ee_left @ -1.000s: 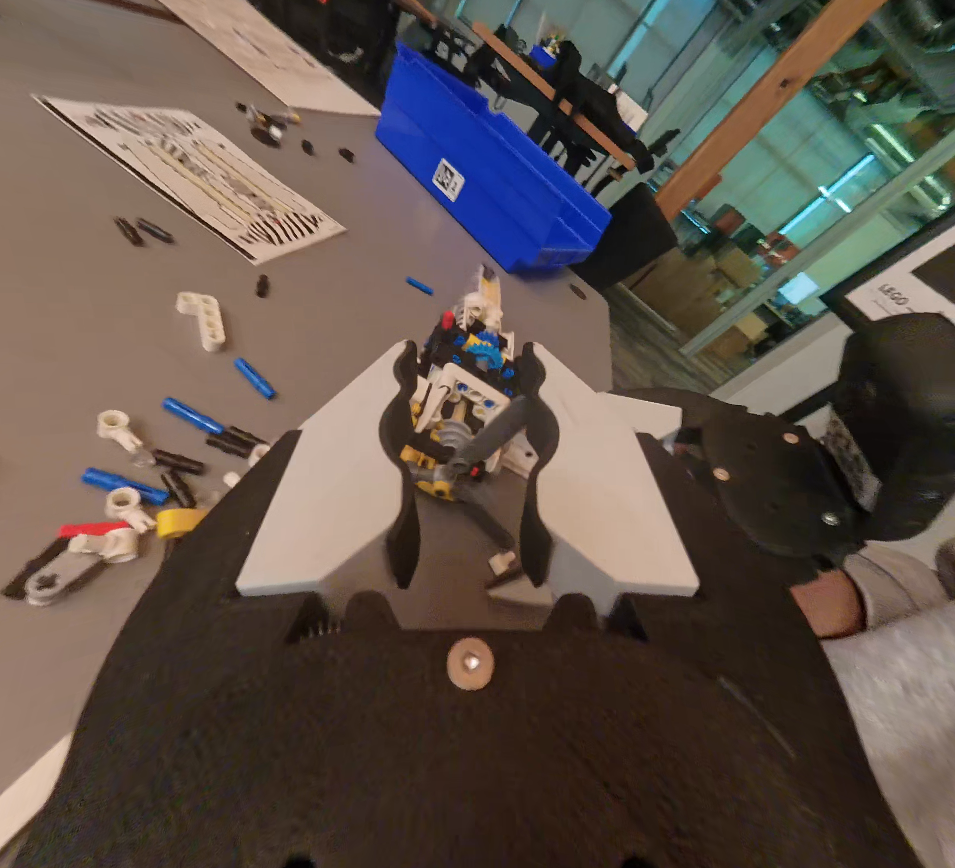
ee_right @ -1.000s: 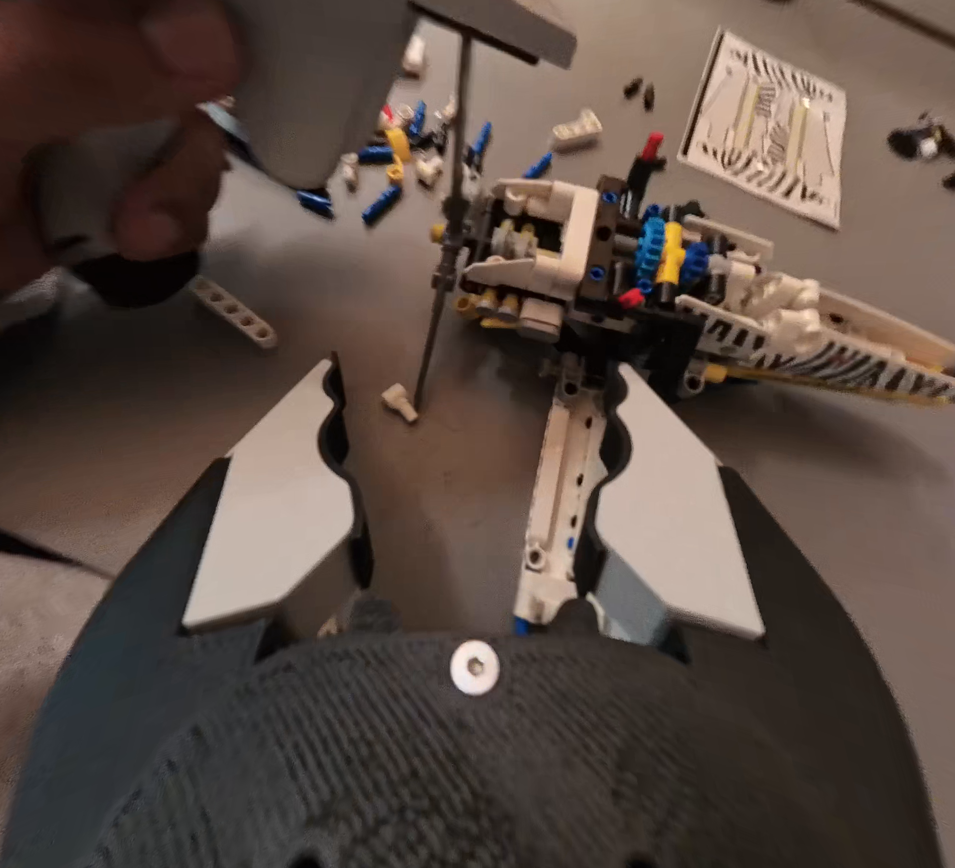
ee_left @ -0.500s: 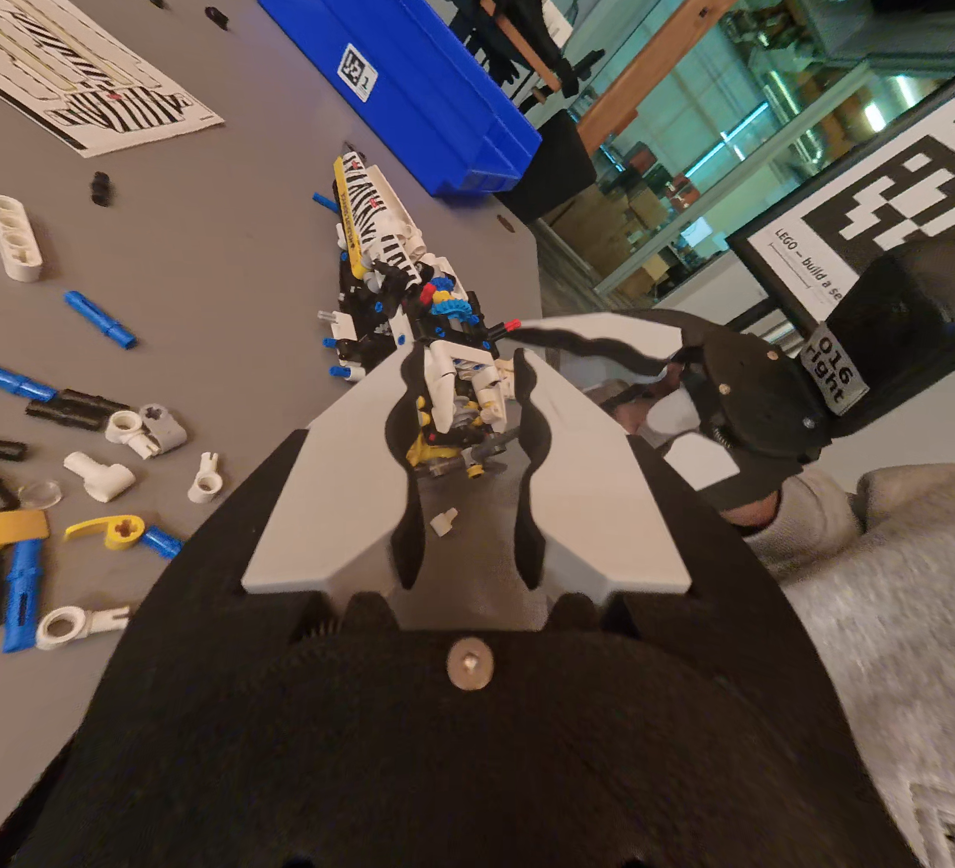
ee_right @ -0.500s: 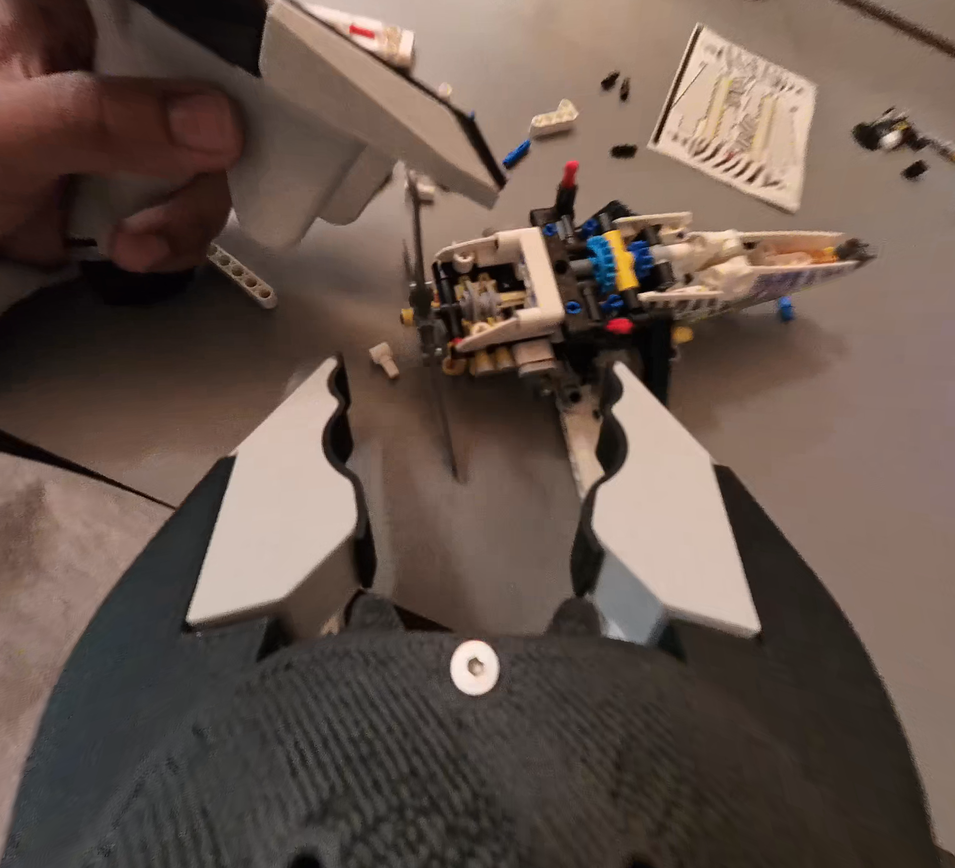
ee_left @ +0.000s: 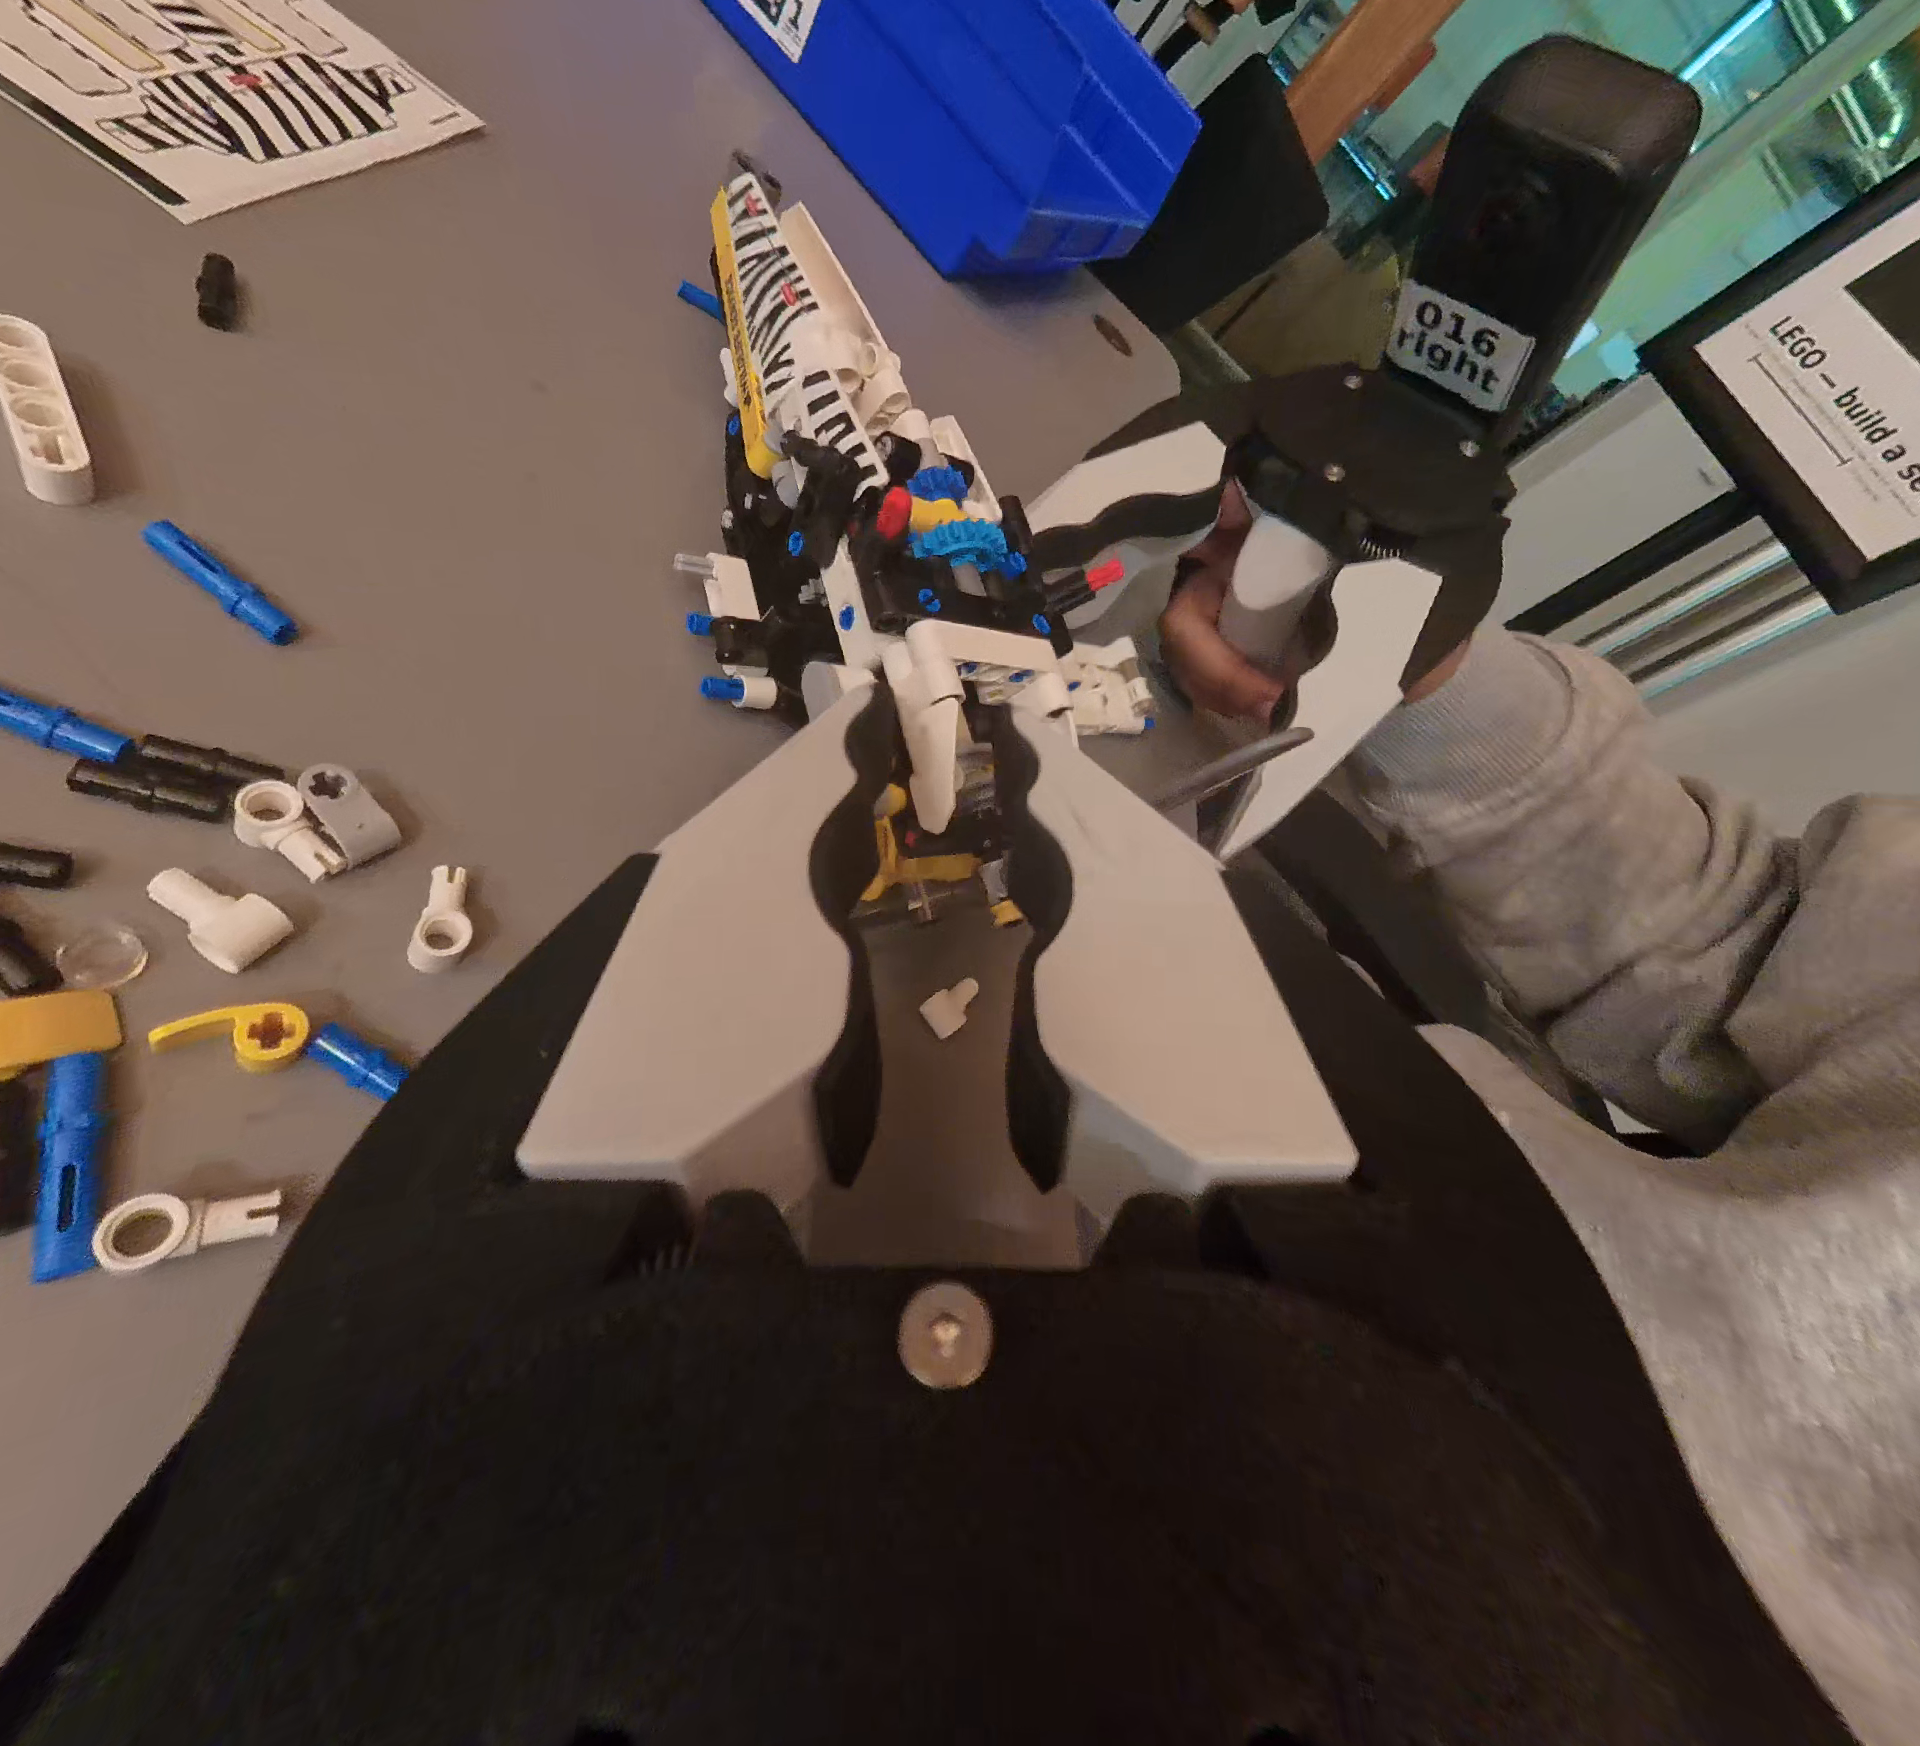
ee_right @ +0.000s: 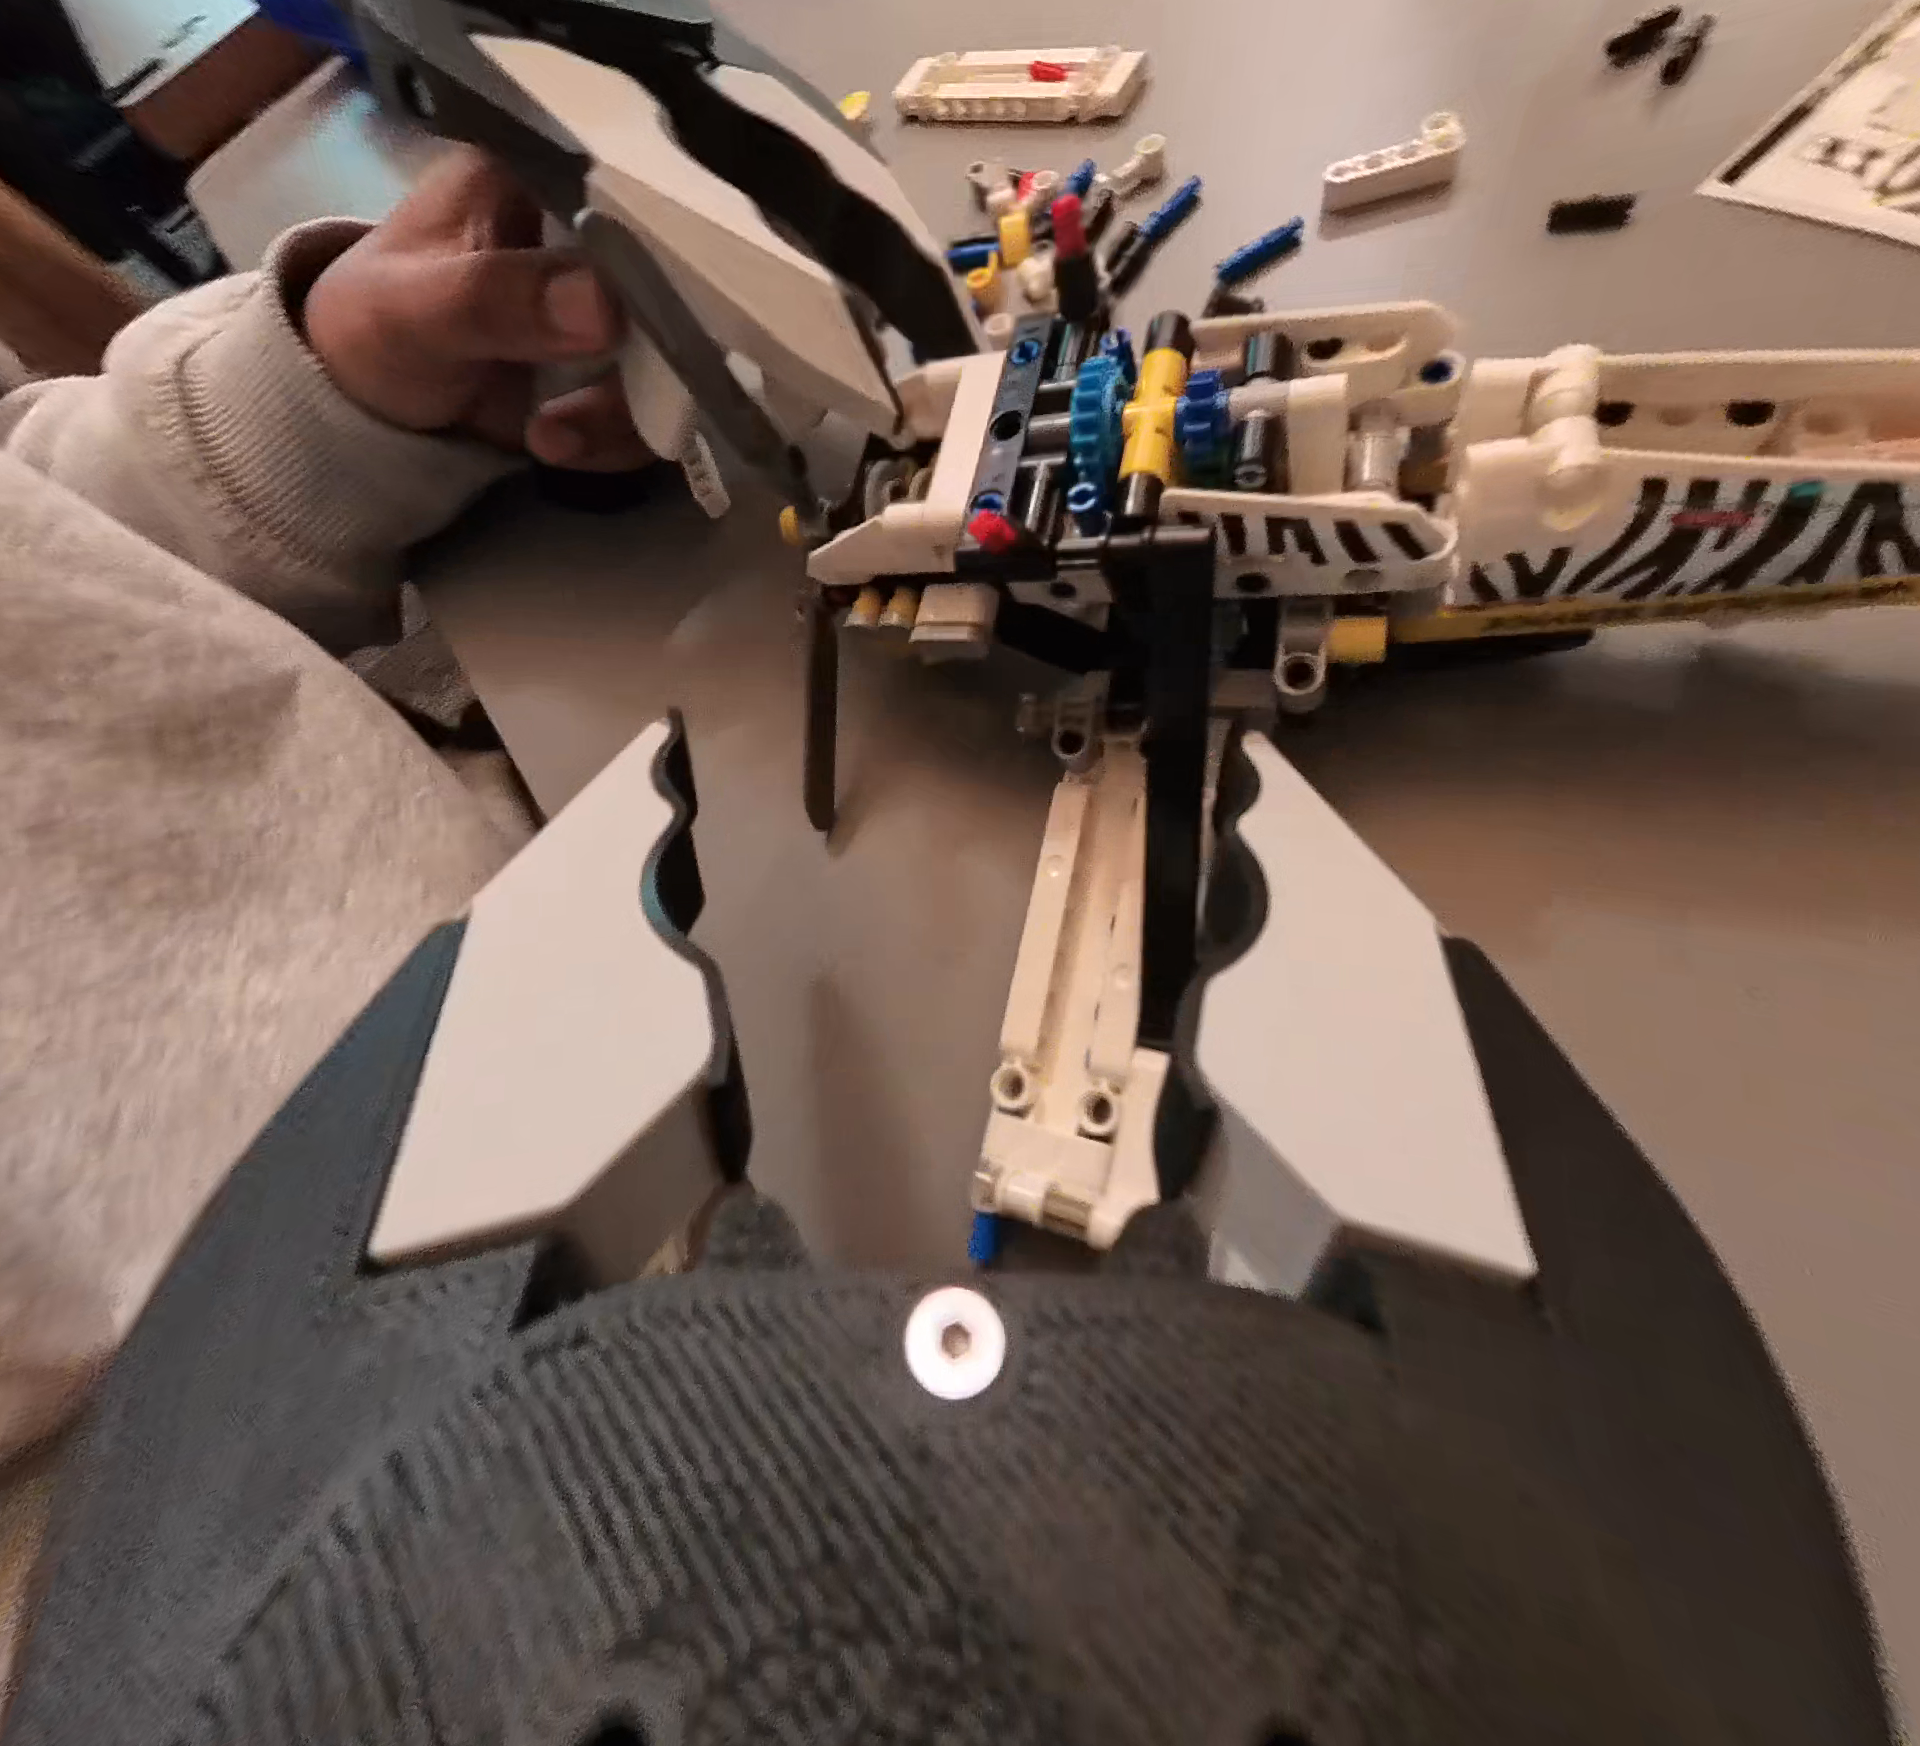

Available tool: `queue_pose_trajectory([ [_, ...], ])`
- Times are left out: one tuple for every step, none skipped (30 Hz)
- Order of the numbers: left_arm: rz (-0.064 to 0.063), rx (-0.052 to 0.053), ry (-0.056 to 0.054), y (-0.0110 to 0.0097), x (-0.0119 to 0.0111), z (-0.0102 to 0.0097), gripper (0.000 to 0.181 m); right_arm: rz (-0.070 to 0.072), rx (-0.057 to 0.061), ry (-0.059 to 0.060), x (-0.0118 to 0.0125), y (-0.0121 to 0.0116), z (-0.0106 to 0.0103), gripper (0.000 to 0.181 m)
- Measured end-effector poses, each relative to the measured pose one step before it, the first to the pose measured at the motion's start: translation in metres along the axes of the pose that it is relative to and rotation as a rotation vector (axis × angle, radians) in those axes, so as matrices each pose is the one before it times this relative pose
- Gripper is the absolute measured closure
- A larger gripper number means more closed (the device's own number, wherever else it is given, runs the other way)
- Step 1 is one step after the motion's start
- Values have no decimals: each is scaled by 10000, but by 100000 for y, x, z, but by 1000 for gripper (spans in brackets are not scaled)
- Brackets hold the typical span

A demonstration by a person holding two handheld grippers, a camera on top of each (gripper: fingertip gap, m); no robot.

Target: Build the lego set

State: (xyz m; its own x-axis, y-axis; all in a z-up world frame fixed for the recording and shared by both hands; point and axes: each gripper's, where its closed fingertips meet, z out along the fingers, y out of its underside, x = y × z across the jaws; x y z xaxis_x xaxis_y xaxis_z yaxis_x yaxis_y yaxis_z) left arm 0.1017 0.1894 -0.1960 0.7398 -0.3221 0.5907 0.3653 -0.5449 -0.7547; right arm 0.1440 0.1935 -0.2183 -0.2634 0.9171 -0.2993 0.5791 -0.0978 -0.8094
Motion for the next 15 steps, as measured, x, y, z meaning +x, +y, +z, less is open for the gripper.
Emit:
queue_pose_trajectory([
  [-33, -40, -2, 75, -40, 39, 164, -116, 91, -296, -68, -230, -189, 84],
  [-42, -8, -36, 14, -77, 12, 166, -66, 150, -306, -103, -341, -225, 87],
  [-7, -7, -20, 11, -32, 6, 167, -69, 95, -258, -87, -222, -188, 88],
  [10, -9, -25, 18, -23, 18, 168, -37, -53, -168, 9, 44, -93, 91],
  [24, -6, -27, 11, -6, 18, 169, -22, -126, -90, 41, 164, 1, 93],
  [24, -4, -34, 12, -3, 1, 170, -64, -121, -16, 29, 151, 72, 95],
  [15, 5, -27, 14, -11, -6, 171, -102, -114, 37, 22, 127, 109, 95],
  [-5, 12, -33, 10, -10, 2, 171, -120, -92, 83, 54, 80, 109, 95],
  [3, 11, -36, 14, -5, -5, 171, -112, -64, 95, 88, 54, 86, 97],
  [8, 3, -34, 10, -18, 0, 171, -55, -41, 52, 69, 27, 64, 98],
  [-8, 4, -24, 14, -16, 9, 171, 14, -17, 7, 57, -11, 54, 98],
  [-19, 3, -4, 11, -4, 8, 171, 54, -5, -19, 51, -13, 45, 98],
  [-42, 8, 17, -3, 5, -7, 171, 71, -5, -10, 87, -15, 26, 99],
  [-40, 6, 18, 6, 0, -5, 171, 62, -28, 2, 79, 23, 58, 100],
  [-6, 2, 1, 5, 0, 4, 171, 27, -87, 16, 54, 100, 102, 100],
])
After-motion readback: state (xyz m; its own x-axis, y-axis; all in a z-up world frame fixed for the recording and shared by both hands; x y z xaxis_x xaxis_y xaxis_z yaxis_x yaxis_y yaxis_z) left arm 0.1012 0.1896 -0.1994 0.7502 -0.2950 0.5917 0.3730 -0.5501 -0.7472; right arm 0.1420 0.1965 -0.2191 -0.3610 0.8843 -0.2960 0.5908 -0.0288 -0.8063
